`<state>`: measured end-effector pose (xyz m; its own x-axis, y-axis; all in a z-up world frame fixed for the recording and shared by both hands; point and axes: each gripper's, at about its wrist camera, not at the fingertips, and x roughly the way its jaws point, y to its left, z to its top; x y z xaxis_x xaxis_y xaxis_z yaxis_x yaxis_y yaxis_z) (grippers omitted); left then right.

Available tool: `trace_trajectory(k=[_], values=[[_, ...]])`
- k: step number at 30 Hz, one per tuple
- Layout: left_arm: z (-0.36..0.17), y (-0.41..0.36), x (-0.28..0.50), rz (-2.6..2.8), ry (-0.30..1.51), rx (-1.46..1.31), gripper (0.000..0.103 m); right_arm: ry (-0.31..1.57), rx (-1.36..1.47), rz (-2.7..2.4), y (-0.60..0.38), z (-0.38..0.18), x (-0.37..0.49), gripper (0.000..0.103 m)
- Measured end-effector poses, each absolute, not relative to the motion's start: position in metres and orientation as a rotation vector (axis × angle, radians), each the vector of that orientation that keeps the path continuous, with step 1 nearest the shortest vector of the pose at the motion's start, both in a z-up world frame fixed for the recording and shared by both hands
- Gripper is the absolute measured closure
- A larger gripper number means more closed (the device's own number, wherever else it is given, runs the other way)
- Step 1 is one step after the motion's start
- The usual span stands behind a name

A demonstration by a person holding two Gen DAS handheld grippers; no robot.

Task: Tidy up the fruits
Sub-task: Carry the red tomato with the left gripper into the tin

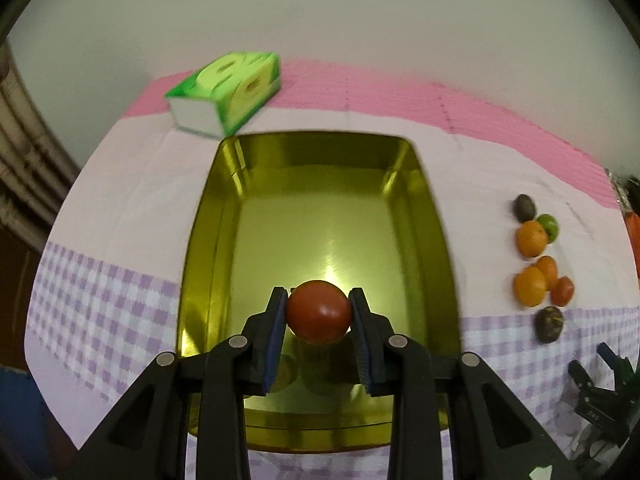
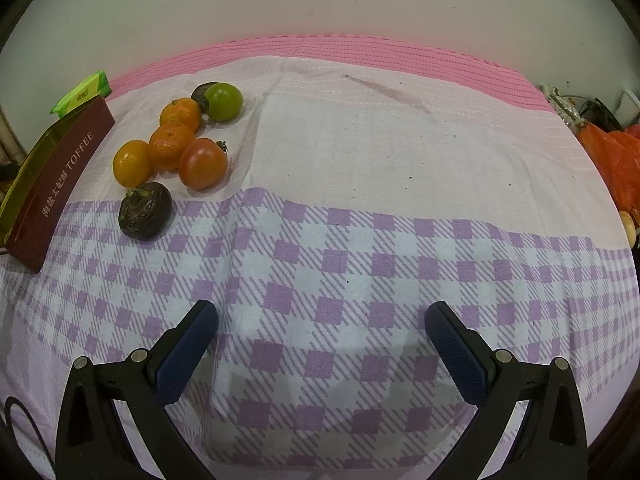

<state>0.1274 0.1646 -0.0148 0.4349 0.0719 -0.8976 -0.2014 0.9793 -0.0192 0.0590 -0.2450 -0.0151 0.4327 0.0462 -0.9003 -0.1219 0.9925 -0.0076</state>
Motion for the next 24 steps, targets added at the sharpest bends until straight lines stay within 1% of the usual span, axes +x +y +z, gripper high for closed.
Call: trace_trajectory(k=[10,24], values=[[-0.045,0.18,0.133,0.207,1.18,-0.148,0.075,1.118,-0.076,0.103,-0.243,-0.016,0.058,0.0],[-0.072,0.18,0.136,0.224,1.245,-0.148,0.075,1.117,-0.077,0.101,-0.244,-0.016,0.058,0.0]])
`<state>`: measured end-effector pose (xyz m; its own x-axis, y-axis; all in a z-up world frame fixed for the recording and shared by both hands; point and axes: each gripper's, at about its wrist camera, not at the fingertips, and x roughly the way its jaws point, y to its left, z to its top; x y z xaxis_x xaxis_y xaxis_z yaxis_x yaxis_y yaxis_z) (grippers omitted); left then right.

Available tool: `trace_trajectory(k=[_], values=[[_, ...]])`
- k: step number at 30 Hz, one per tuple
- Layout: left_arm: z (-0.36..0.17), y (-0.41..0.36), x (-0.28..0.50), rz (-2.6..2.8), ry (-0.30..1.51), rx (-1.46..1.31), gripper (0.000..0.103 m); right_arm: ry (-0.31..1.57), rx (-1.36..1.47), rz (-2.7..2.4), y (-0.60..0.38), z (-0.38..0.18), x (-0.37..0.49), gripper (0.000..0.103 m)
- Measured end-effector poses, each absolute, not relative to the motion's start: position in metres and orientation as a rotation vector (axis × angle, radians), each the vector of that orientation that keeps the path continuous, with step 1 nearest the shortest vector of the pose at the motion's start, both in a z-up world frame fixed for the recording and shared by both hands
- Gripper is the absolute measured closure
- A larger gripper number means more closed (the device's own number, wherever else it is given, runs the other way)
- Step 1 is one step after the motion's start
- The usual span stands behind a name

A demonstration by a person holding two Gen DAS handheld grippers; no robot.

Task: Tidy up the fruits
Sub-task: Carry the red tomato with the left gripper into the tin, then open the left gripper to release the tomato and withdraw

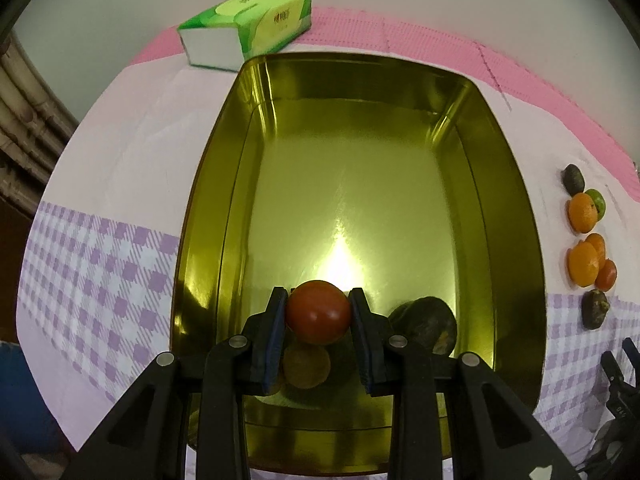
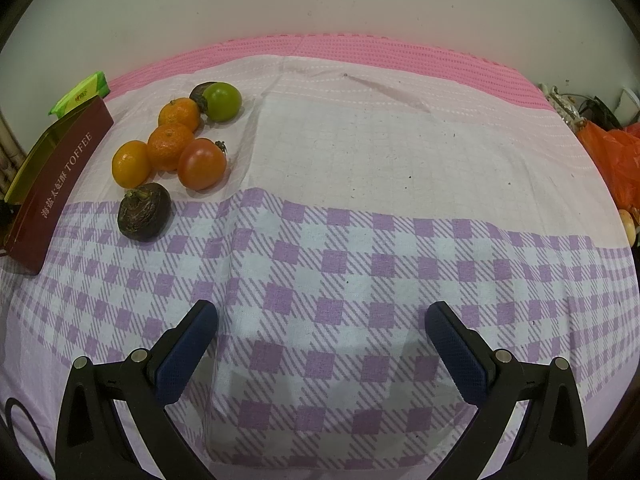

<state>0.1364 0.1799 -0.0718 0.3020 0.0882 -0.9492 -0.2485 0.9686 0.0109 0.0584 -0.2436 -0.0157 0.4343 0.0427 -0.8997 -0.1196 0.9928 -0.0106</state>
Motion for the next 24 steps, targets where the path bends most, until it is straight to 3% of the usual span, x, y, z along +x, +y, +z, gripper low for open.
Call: trace_trajectory(k=[14,18,24], values=[[-0.0796,0.1787,0.1341,0.225,1.261,-0.142,0.075,1.115,-0.077,0.1,-0.2433,-0.0158,0.0587,0.0],[-0.0785,0.1803,0.1334,0.217,1.266,-0.161,0.068,1.115,-0.077,0.099,-0.2431,-0.0159,0.0586,0.0],[-0.0706,0.178,0.1318,0.216,1.248,-0.147,0.067,1.114,-0.077,0.098,-0.2435,-0.0157,0.0588,0.0]])
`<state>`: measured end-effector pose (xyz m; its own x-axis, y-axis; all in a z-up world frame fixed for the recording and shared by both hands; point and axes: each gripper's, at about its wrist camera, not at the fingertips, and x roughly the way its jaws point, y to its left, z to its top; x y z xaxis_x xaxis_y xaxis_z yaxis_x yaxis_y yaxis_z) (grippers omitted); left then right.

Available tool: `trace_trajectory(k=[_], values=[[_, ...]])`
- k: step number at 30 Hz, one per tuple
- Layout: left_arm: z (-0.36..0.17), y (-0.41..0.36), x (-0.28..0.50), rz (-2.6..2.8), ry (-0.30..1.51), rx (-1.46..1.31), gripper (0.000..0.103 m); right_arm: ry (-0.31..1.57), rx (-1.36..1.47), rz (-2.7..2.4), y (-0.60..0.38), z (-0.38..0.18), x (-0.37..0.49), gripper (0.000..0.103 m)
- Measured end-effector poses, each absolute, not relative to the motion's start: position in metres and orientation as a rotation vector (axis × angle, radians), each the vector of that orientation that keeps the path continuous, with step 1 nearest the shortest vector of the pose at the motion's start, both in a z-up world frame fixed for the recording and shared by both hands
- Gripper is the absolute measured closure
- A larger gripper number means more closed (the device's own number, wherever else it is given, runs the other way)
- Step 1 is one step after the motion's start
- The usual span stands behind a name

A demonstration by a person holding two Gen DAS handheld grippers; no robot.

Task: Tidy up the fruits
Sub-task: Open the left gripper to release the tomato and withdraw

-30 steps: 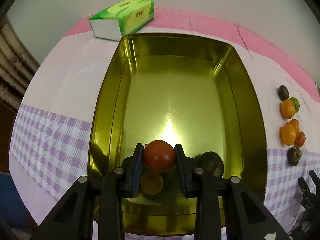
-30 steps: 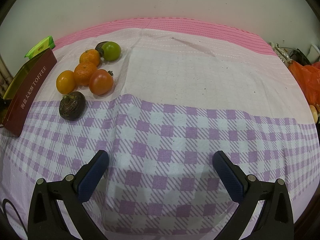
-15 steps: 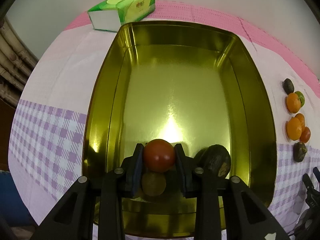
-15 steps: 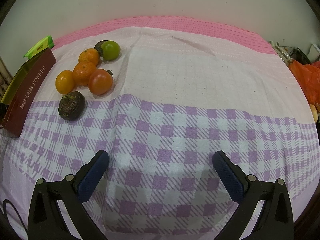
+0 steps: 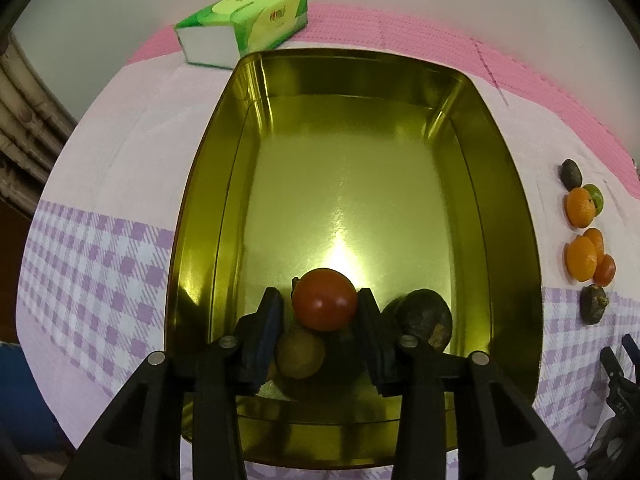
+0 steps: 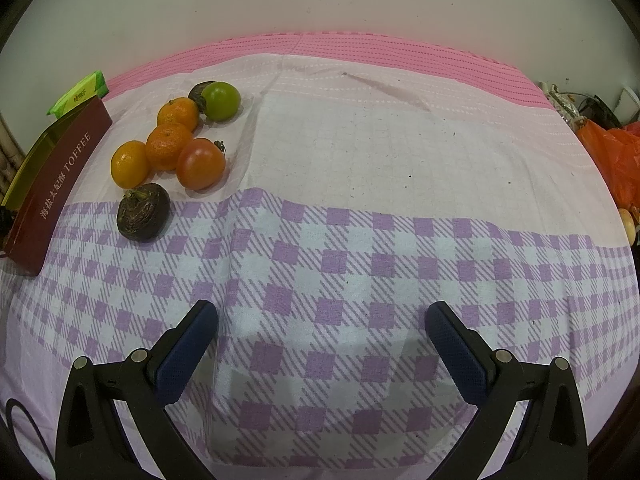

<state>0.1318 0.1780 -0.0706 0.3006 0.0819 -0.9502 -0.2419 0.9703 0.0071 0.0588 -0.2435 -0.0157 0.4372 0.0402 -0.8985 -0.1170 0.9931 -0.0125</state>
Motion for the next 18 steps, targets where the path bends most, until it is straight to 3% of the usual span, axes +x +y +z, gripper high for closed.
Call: trace_trajectory(k=[4,6,18], values=[[-0.064,0.177,0.131,0.21,1.229,-0.153,0.063,1.113,-0.077,0.098,-0.244,-0.016,0.059,0.0],[-0.059,0.177,0.128,0.213,1.21,-0.146,0.056,1.113,-0.076,0.096,-0.243,-0.016,0.059,0.0],[-0.006,0.169,0.094,0.185,1.043,-0.146,0.056,1.115,-0.075,0.093,-0.244,-0.015,0.056,0.0]])
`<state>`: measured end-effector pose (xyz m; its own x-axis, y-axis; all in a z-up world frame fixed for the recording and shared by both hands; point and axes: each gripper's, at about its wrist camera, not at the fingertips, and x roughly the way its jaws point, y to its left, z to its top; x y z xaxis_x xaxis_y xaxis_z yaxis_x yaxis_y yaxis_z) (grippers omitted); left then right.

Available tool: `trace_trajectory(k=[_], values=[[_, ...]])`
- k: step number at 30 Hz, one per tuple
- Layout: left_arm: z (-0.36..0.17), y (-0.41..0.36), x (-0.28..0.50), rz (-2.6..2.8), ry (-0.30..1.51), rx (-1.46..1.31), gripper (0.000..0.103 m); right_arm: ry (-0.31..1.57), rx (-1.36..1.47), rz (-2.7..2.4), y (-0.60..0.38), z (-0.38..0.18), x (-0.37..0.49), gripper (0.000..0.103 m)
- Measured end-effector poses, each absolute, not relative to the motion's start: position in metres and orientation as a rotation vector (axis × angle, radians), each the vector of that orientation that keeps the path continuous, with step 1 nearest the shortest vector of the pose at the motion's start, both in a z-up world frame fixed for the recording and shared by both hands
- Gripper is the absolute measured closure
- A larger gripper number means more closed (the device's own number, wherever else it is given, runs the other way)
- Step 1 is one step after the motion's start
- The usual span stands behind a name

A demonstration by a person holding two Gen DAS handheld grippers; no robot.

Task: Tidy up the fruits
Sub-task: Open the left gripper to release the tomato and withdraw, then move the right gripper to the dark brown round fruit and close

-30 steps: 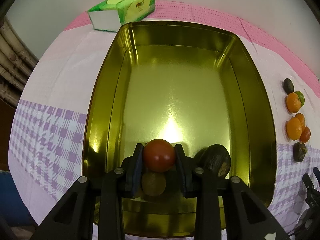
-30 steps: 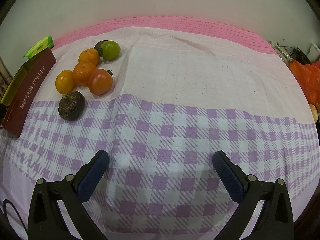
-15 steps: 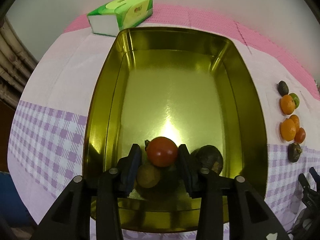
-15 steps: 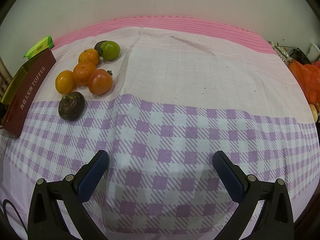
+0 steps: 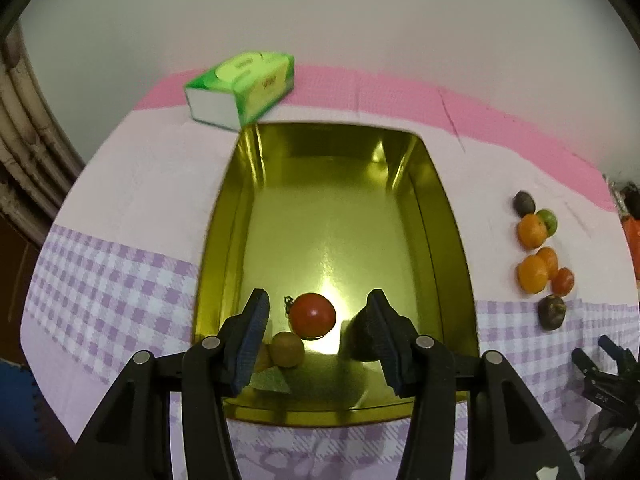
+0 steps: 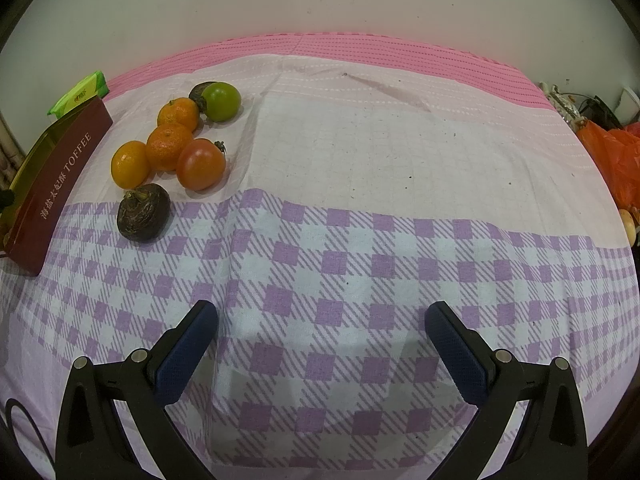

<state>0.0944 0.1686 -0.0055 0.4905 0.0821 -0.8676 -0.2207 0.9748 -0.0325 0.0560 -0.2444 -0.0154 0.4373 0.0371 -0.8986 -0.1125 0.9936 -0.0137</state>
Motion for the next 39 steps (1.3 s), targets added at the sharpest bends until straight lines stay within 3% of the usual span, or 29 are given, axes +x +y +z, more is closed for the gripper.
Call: trace_trajectory(k=[5,23,28,39], values=[[0.012,0.178,0.077,0.232,0.974,-0.148,0.051,1.125,-0.071,0.084,-0.246,-0.015,0.06,0.0],[0.017,0.199,0.04,0.26,0.956,-0.202,0.051,1.138,-0.107,0.094,-0.218,-0.001,0.067,0.001],[0.021,0.194,0.035,0.273,0.951,-0.164,0.04,1.109,-0.136,0.169,-0.19,0.014,0.069,0.002],[0.022,0.198,0.03,0.302,0.961,-0.167,0.028,1.139,-0.15,0.246,-0.148,0.01,0.081,0.027]])
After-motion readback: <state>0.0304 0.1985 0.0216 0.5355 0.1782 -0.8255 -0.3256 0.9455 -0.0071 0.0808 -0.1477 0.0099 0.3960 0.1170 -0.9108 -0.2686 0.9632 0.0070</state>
